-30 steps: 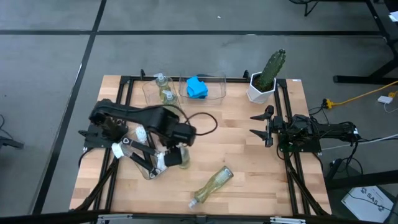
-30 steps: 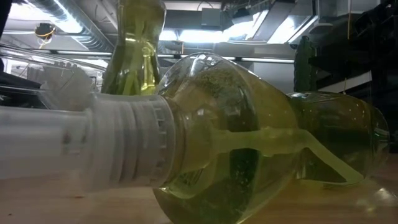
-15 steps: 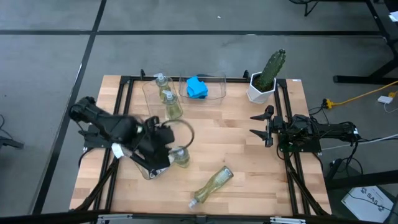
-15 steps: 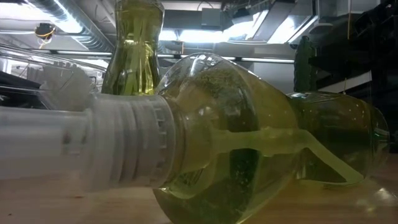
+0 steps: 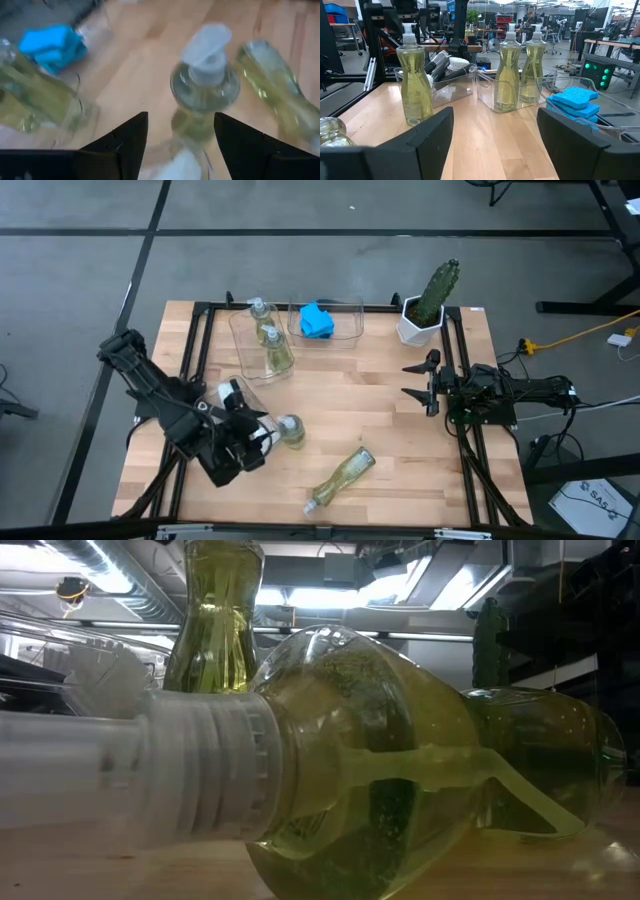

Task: Pick & Place Kitchen Sink Supplies
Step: Put the yellow dishwashing liquid bottle into the top left transparent bin

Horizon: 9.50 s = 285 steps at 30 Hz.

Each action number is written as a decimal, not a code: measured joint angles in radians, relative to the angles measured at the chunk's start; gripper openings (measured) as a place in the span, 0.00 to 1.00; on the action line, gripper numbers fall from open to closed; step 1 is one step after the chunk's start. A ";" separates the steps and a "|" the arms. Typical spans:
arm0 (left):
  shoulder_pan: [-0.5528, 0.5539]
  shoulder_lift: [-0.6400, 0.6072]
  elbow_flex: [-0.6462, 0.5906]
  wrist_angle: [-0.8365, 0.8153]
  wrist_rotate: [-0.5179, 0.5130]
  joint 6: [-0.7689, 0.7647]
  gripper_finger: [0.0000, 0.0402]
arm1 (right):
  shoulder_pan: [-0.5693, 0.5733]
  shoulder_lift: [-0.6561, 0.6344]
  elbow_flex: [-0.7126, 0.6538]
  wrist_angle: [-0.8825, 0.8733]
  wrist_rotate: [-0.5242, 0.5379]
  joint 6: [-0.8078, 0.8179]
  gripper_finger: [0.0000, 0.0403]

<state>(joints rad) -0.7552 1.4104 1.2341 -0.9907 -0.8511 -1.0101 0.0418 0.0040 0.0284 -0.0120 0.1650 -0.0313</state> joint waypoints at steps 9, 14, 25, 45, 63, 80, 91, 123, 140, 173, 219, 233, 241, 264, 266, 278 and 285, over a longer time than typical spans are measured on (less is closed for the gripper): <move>-0.018 0.005 -0.213 0.442 -0.235 0.172 0.55 | 0.000 0.000 0.000 0.000 0.000 0.000 0.71; -0.010 0.005 -0.283 0.651 -0.284 0.340 0.55 | 0.000 0.000 0.000 0.000 0.000 0.000 0.71; 0.081 0.008 -0.375 1.037 -0.213 0.581 0.55 | 0.000 0.000 0.000 0.000 0.000 0.000 0.71; 0.180 0.012 -0.410 1.249 -0.075 0.777 0.22 | 0.000 0.000 0.000 0.000 0.000 0.000 0.71; 0.222 -0.525 -0.399 1.144 -0.150 1.050 0.22 | 0.000 0.000 0.000 0.000 0.000 0.000 0.71; 0.509 -0.640 -0.403 1.090 -0.468 1.265 0.22 | 0.000 0.000 0.000 0.000 0.000 0.000 0.71; 0.909 -0.627 -0.562 0.989 -0.156 0.938 0.22 | 0.000 0.000 0.000 0.000 0.000 0.000 0.71; 0.980 -0.653 -0.862 1.311 -0.123 1.047 0.64 | 0.000 0.000 0.000 0.000 0.000 0.000 0.71; 0.660 -0.699 -0.862 1.249 -0.267 0.974 0.64 | 0.000 0.000 0.000 0.000 0.000 0.000 0.71; 0.137 -0.493 -0.750 1.520 -0.318 1.208 0.62 | 0.000 0.000 0.000 0.000 0.000 0.000 0.71; 0.143 0.586 0.355 0.421 0.723 -0.060 0.29 | 0.000 0.000 0.000 0.000 0.000 0.000 0.71; 0.143 0.672 0.484 0.210 0.759 -0.128 0.30 | 0.000 0.000 0.000 0.000 0.000 0.000 0.71; 0.151 0.708 0.480 0.223 0.772 -0.112 0.48 | 0.000 0.000 0.000 0.000 0.000 0.000 0.71; 0.153 0.821 0.479 0.359 0.836 -0.122 0.63 | 0.000 0.000 0.000 0.000 0.000 0.000 0.71; 0.153 0.821 0.479 0.352 0.841 -0.121 0.61 | 0.000 0.000 0.000 0.000 0.000 0.000 0.71; 0.179 0.806 0.479 0.240 0.851 0.004 0.25 | 0.000 0.000 0.000 0.000 0.000 0.000 0.71; 0.228 0.718 0.535 -0.060 0.847 0.059 0.25 | 0.000 0.000 0.000 0.000 0.000 0.000 0.71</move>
<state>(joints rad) -0.5268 2.1281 1.7691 -1.0504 -0.0044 -0.9514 0.0418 0.0040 0.0288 -0.0120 0.1649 -0.0314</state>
